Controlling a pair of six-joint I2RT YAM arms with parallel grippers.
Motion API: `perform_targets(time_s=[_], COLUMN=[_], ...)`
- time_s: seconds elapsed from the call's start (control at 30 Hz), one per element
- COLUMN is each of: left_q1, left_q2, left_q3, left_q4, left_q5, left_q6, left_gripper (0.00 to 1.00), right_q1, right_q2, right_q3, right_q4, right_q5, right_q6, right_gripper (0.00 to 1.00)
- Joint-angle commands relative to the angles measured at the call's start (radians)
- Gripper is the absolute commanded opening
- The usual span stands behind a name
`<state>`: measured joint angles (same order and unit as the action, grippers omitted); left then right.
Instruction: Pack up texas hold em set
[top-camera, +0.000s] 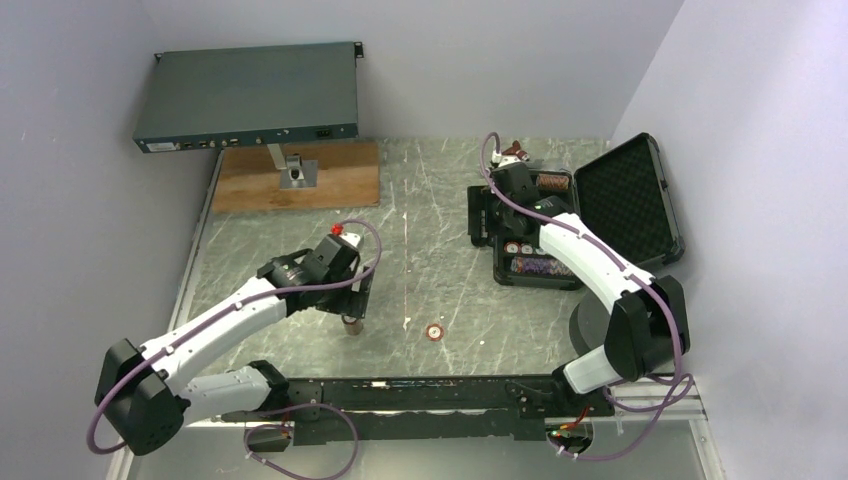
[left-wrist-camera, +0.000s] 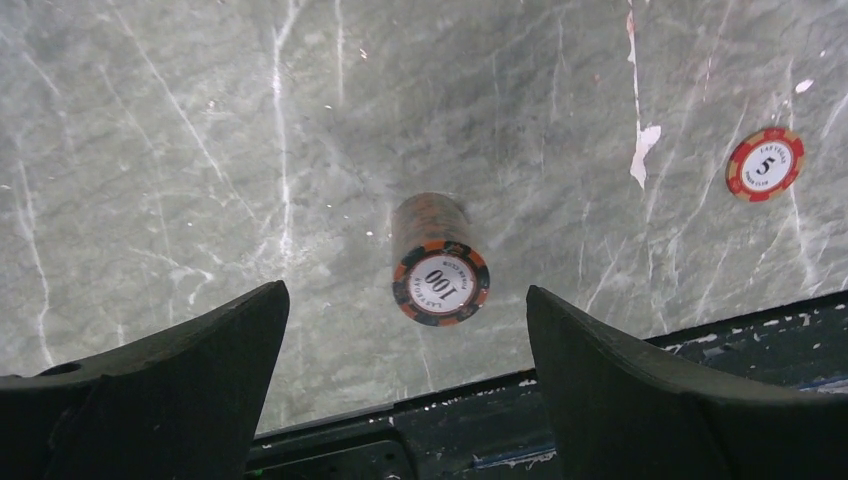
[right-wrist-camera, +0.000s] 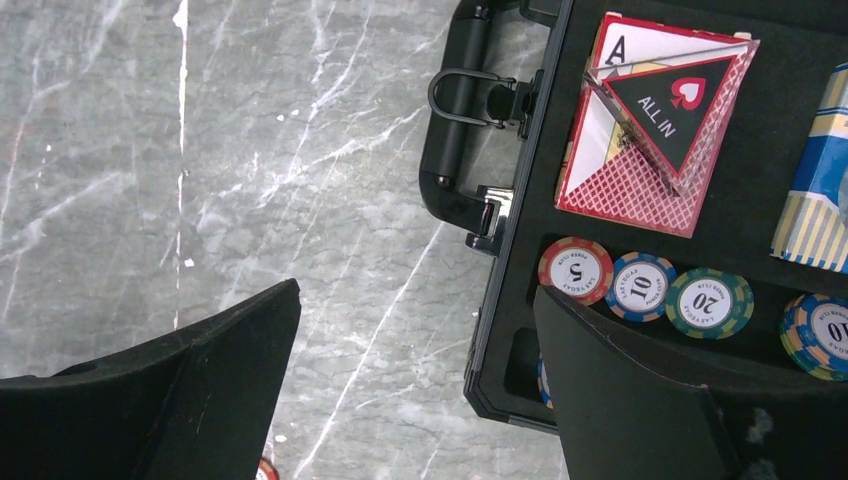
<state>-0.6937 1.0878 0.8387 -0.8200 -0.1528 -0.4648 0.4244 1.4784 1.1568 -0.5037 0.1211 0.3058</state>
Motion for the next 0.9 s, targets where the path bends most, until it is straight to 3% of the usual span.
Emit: perform_targets(time_s=[0.0,0.37,0.53,0.8,0.87], left_q1=[-0.044,-0.069,-0.073,-0.073,-0.073], left_q2=[0.028,0.11,0.137,0.15,0.149], left_q3=[0.002,-0.029,-0.04,-0.055,-0.059], left_q4=[0.002,0.043,0.073,0.089,0.095], left_q5=[-0.03,-0.026,-0.013,-0.014,-0.005], left_q6=[-0.054,-0.076,-0.075,-0.084,-0.082], left_gripper=[0.94,0.81,0.62,0.51,0.43], right_q1=[0.0,-0.001,0.0,-0.001,-0.001], right_q2=[-0.037,-0.04,-0.044,-0.043,-0.043], right_q3=[-0.012,-0.023,-0.025,-0.028,-0.028], right_q4=[0.053,0.058,0.057,0.057,0.056], right_q5=[-0.007,-0.012,-0.012,-0.011,-0.012], right_q6=[-0.005,-0.01,-0.01,-0.013,-0.014], right_gripper=[0.9,0.9,0.9,0.9,0.9])
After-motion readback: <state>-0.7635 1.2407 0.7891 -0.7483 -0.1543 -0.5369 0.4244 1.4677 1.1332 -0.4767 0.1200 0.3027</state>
